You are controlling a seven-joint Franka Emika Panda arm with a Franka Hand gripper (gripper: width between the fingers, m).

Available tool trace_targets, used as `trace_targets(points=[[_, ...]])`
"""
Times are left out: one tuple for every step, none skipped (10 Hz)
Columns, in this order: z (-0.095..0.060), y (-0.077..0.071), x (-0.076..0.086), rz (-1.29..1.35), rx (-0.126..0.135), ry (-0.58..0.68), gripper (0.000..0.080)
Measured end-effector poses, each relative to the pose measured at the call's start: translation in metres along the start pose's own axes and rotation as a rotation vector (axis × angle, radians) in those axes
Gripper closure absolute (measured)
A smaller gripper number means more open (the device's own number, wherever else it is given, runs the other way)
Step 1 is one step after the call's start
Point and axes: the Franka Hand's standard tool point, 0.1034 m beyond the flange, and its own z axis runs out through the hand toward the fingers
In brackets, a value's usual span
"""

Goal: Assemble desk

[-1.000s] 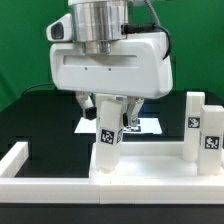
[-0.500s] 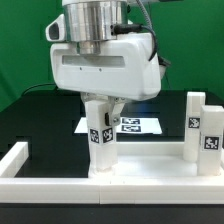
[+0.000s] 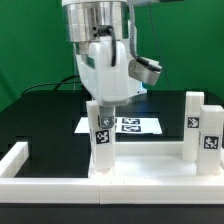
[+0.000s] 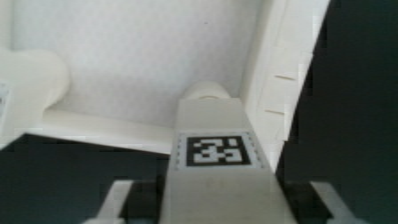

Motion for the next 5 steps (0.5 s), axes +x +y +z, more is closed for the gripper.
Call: trace_targets(points=[[0.0002, -0.0004, -0.0002, 0.132, 0.006, -0.006, 0.0512], [0.0003, -0.0011, -0.0013, 0.284, 0.008, -0.015, 0.0512], [0.0009, -0.0026, -0.0025, 0.406, 0.016, -0.016, 0.0512], [0.001, -0.0031, -0.0027, 0.455, 0.018, -0.015, 0.0512], [0.001, -0.003, -0.0027, 0.441, 0.017, -0.014, 0.0512]])
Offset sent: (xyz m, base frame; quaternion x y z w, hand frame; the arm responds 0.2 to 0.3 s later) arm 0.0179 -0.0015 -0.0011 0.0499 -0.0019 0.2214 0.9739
